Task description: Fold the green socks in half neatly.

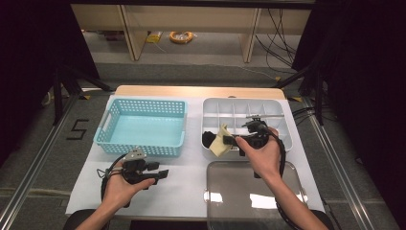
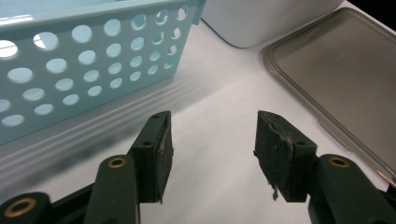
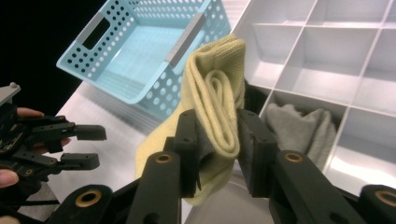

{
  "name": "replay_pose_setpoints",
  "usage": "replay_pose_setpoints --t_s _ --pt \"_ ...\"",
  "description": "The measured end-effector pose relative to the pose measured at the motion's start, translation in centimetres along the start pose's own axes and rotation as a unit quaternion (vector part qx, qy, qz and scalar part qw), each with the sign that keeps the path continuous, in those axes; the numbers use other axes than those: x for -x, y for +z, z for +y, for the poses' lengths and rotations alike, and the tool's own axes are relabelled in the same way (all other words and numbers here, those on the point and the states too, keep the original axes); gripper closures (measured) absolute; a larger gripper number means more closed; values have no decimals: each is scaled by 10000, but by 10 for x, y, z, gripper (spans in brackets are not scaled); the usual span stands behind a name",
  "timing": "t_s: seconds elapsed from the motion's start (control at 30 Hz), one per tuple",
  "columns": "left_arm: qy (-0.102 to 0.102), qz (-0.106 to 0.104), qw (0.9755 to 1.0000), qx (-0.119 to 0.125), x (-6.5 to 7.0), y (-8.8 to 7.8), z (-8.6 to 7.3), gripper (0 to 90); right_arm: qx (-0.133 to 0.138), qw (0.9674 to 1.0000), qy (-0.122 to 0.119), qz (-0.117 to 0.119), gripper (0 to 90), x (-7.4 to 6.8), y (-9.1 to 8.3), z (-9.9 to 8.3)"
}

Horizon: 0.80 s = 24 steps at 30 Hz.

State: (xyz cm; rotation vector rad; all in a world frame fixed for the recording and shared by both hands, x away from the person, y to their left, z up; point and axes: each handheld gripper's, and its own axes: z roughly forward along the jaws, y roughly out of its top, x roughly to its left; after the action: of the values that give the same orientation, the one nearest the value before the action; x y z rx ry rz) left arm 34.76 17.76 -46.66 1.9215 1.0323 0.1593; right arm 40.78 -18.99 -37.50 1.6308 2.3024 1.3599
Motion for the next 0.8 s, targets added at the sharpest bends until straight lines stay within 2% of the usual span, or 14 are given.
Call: replay_pose_setpoints --t_s 0.07,0.1,0.2,0.33,0.37,0.4,0.43,0.5,0.57,0.63,0.67,0.7,0.77,0.8 --pt "3 8 10000 5 0 0 0 458 8 10000 72 -30 719 2 -2 1" --pt "4 16 10000 7 0 0 0 458 -26 9997 245 -47 719 0 -4 2" --pt "-27 34 10000 6 0 1 0 458 96 9999 -39 -99 720 8 -5 3" --pt "2 15 10000 -10 0 0 0 458 113 9999 3 -104 719 12 -8 4" --pt "10 21 10000 1 0 0 0 458 106 9998 67 -159 719 13 -8 4" --pt "18 47 10000 46 0 0 0 458 58 9994 328 -131 719 12 -10 5" --pt "19 43 10000 51 0 0 0 458 125 9997 120 -165 720 17 -10 6" --pt "-12 31 10000 58 0 1 0 458 148 9995 195 -212 719 20 -12 9" --pt "-17 27 10000 57 0 1 0 458 219 9994 58 -266 719 24 -14 11" --pt "1 14 10000 30 0 0 0 458 213 9990 296 -264 719 24 -17 14" --pt "4 17 10000 36 0 0 0 458 257 9991 108 -315 719 28 -18 16" --pt "20 31 10000 21 0 0 1 459 215 9983 465 -275 719 25 -19 18" --pt "15 94 10000 31 1 1 0 458 275 9987 188 -390 719 32 -22 21" --pt "10 32 10000 7 1 1 0 458 285 9988 212 -347 719 34 -21 22"
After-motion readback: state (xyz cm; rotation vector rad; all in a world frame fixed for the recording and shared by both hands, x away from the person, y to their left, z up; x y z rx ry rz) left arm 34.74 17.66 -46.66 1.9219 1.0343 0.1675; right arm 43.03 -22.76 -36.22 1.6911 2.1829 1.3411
